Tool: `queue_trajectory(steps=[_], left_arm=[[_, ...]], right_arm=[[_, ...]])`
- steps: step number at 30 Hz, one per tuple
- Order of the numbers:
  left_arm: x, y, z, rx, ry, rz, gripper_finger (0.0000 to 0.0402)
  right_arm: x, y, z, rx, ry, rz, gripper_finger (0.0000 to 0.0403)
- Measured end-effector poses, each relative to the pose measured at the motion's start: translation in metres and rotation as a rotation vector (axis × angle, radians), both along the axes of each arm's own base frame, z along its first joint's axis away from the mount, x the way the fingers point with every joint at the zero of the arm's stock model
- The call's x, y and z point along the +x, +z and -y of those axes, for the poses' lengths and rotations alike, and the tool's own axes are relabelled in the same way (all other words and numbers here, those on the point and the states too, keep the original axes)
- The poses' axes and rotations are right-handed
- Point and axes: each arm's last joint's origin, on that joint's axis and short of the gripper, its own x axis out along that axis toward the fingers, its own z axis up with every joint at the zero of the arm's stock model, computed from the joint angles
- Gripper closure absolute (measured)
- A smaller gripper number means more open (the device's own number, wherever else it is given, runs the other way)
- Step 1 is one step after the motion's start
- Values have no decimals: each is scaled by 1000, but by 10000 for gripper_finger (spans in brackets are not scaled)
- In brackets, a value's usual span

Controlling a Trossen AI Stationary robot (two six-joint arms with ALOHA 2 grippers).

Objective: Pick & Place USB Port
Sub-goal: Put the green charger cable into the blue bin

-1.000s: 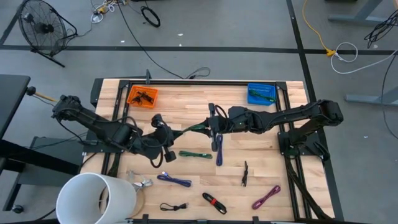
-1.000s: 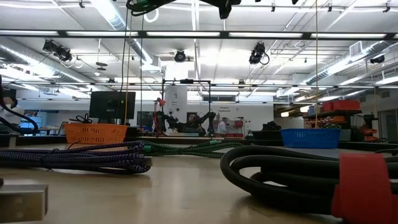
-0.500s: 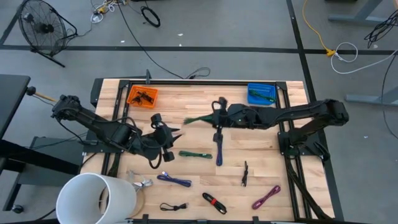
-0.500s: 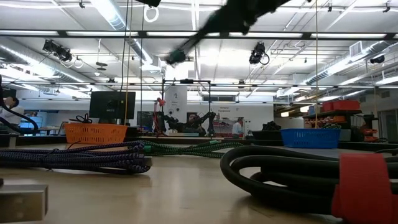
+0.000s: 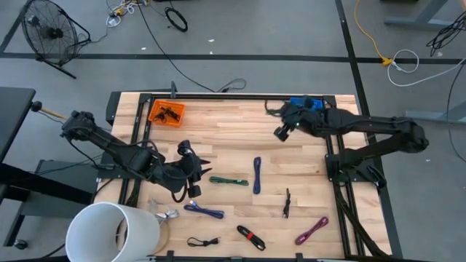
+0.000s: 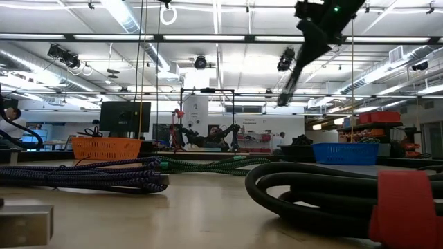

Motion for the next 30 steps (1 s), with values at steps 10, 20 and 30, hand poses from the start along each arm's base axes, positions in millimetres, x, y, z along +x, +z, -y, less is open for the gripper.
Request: queue_trajectory(steps=[10,20,30], left_arm=[[17,-25,9,47,10,-81,301],[25,-36,13,68,31,-104,301],[25,-36,12,77,51,-92,301]], right_arm=[[-27,-16,44,48,-263,-90,390],[-52,-60,86,99,-349,-40,390],[-80,-78,110,132,-423,-8,390]])
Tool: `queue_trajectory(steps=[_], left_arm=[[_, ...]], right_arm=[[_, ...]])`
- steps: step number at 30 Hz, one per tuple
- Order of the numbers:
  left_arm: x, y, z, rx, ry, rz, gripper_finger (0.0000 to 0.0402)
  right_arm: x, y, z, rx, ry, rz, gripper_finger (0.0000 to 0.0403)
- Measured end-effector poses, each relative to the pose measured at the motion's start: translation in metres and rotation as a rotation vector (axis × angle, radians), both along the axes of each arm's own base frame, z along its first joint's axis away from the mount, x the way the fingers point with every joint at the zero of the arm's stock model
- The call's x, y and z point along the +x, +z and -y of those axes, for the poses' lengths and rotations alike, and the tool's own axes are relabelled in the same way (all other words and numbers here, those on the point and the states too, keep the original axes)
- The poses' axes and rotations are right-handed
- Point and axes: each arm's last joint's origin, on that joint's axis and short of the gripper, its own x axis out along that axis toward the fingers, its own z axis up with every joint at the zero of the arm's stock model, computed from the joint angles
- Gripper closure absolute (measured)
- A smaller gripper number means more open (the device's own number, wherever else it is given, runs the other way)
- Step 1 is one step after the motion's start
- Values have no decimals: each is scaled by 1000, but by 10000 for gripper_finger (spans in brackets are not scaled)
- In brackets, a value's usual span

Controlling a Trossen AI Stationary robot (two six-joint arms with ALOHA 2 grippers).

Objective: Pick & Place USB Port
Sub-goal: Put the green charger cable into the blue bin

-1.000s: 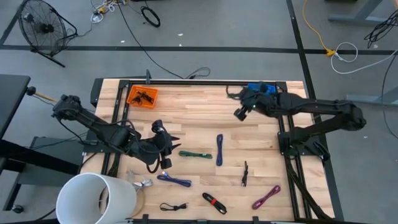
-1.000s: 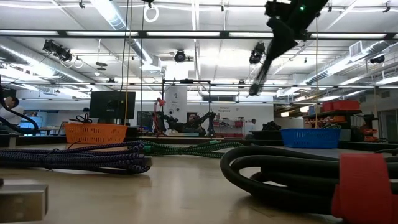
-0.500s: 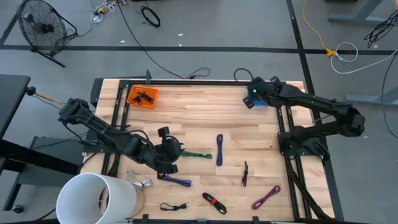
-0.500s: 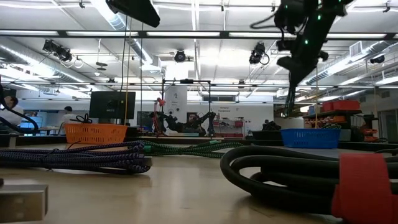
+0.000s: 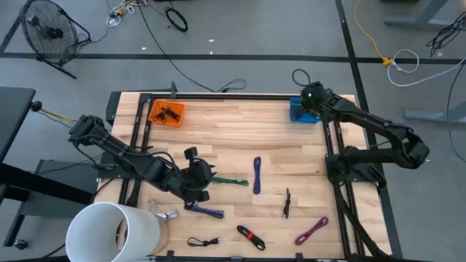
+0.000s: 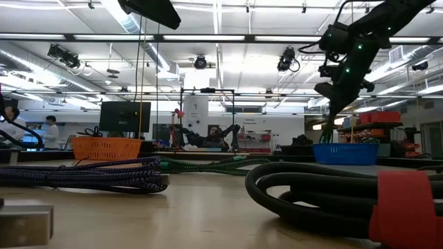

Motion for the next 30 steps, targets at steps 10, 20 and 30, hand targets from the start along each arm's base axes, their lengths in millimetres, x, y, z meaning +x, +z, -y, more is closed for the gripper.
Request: queue_trajectory(steps=[10,20,30], left_arm=[[0,0,0,-15,13,9,301],[0,0,0,-19,15,11,301],[0,0,0,-18,15,11,301]], right_arm=[[-2,0,3,19,12,35,390],[-6,-13,6,11,10,54,390],[-19,-39,9,31,-16,77,344]])
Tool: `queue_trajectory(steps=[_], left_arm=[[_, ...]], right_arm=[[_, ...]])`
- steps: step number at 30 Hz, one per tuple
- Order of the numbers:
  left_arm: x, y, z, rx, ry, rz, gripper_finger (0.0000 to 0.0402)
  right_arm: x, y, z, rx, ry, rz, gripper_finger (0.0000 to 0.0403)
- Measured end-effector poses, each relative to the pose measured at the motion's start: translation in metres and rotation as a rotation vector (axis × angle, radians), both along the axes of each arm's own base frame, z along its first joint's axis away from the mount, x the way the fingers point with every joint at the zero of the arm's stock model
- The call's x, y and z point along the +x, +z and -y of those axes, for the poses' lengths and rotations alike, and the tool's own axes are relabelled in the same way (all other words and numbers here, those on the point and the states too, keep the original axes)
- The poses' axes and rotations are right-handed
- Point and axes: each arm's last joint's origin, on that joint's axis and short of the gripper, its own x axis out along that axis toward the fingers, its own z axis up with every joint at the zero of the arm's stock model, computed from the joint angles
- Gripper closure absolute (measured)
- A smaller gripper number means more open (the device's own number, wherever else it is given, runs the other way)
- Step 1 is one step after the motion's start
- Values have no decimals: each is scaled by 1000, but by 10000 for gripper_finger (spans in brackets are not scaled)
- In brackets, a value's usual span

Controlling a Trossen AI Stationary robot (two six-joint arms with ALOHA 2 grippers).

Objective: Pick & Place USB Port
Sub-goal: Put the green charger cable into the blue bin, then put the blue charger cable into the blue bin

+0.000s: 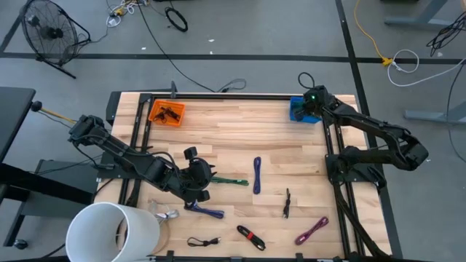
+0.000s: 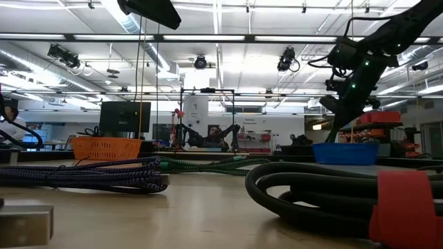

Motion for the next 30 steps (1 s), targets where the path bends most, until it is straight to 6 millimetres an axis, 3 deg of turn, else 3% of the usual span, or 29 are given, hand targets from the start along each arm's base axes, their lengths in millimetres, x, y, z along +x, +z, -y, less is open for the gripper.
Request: queue_trajectory(steps=[14,21,26,30], left_arm=[[1,0,-3,0,11,0,301],[1,0,-3,0,11,0,301],[1,0,-3,0,11,0,301],[1,0,-3,0,11,0,301]], right_arm=[[0,0,1,19,34,37,256],[-1,3,2,-1,11,-2,243],[5,21,6,6,63,69,249],[18,40,1,111,233,243,252]])
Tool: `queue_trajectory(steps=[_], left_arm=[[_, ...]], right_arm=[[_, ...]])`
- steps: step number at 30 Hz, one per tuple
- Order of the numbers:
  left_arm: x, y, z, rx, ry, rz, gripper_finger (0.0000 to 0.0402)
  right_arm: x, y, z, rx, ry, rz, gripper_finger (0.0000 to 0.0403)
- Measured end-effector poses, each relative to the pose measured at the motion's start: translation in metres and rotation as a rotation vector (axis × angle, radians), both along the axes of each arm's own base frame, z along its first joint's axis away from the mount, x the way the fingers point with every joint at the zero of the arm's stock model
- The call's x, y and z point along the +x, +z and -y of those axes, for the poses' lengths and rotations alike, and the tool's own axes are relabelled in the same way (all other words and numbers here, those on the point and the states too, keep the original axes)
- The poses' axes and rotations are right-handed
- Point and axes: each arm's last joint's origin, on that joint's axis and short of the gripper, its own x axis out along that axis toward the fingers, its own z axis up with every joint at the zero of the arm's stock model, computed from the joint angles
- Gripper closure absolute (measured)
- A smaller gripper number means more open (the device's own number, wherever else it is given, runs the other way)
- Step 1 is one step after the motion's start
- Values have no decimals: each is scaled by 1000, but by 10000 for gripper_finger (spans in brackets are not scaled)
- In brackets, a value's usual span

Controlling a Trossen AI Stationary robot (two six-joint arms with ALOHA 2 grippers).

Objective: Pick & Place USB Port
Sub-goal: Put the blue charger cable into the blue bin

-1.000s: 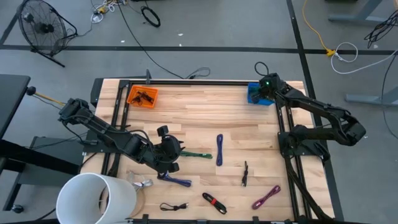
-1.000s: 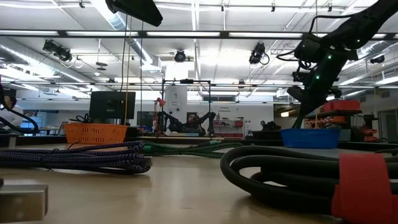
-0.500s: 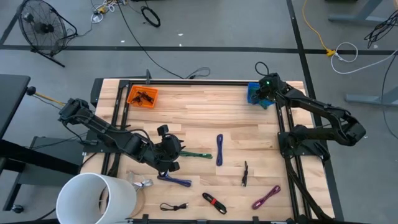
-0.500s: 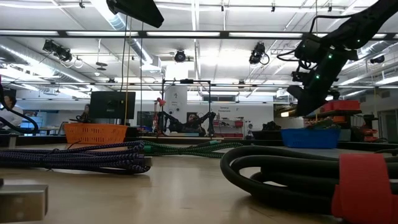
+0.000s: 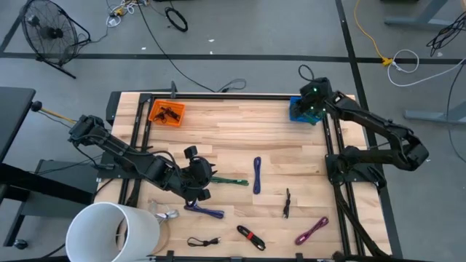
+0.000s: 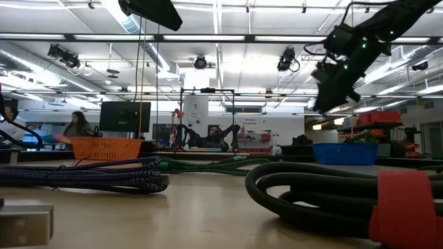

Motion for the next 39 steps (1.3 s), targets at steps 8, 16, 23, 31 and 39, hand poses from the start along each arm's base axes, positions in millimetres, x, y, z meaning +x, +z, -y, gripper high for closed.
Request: queue_trajectory(steps=[8,16,23,31,39], left_arm=[[0,0,0,0,0,0,301],[0,0,0,0,1,0,301],[0,0,0,0,1,0,301],[0,0,-1,-1,4,1,301],[2,0,-5,-1,18,1,301]], right_arm=[[25,-14,-48,270,264,-28,252],[49,-40,-106,408,375,-5,252],[58,-66,-147,479,457,98,252],[61,-80,-178,471,481,106,252],[81,-99,-193,486,491,139,252]])
